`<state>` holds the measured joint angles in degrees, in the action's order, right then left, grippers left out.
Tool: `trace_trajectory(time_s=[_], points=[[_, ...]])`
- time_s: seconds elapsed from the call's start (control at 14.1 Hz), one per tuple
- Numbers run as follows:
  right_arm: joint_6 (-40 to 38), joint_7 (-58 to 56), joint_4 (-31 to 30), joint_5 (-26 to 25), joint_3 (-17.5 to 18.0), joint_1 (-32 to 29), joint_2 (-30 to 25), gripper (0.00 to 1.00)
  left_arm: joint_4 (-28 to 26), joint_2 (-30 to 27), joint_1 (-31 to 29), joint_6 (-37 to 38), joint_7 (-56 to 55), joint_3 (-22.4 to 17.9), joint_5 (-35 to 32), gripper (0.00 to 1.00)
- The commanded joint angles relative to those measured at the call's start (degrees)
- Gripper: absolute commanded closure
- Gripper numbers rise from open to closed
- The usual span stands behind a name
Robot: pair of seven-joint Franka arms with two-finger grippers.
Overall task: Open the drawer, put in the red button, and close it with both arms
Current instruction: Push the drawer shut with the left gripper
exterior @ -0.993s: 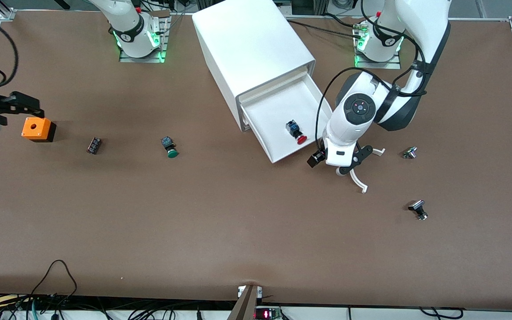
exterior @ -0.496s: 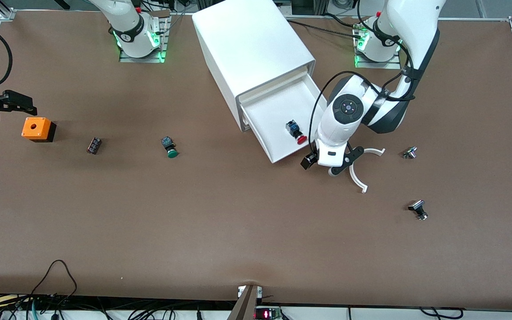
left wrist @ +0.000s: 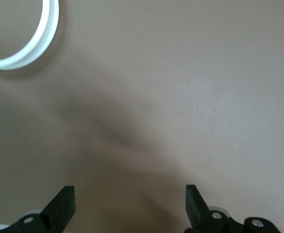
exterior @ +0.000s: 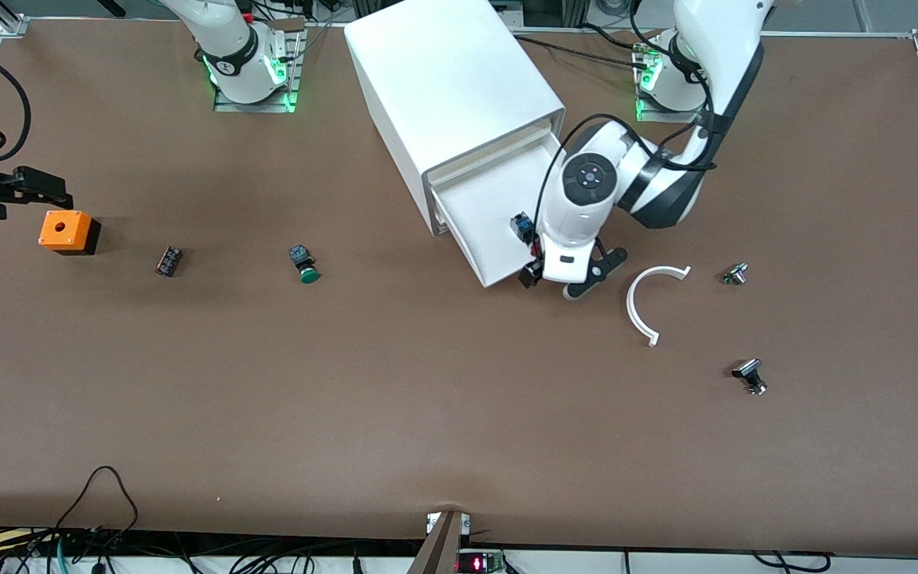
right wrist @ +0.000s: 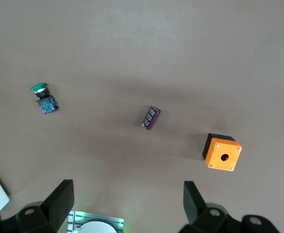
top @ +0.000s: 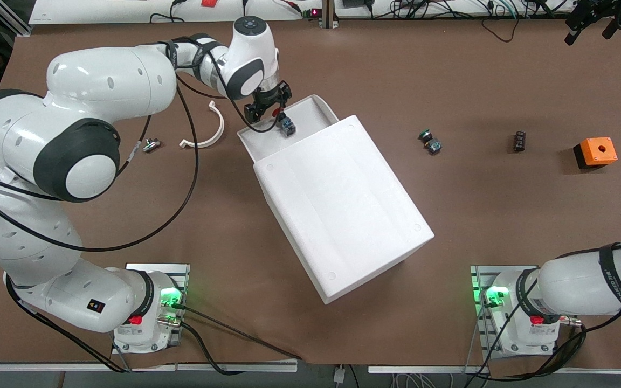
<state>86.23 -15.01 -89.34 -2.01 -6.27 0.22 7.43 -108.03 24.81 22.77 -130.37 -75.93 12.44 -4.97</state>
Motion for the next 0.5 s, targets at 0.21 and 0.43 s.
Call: trace_trajectory(time_s=[0.21, 0.43], points=[[0.1, 3.0, 0.6, 0.2, 0.4, 0.2, -0.5, 0.00, -6.3, -5.8, 1.2, 1.1, -5.5, 5.9, -0.7, 0.00], [-0.4, 9.0, 1.1, 1.7, 0.4, 0.2, -0.6, 0.00, -7.3, -7.5, 1.5, 2.8, -7.3, 9.4, 0.7, 0.00]])
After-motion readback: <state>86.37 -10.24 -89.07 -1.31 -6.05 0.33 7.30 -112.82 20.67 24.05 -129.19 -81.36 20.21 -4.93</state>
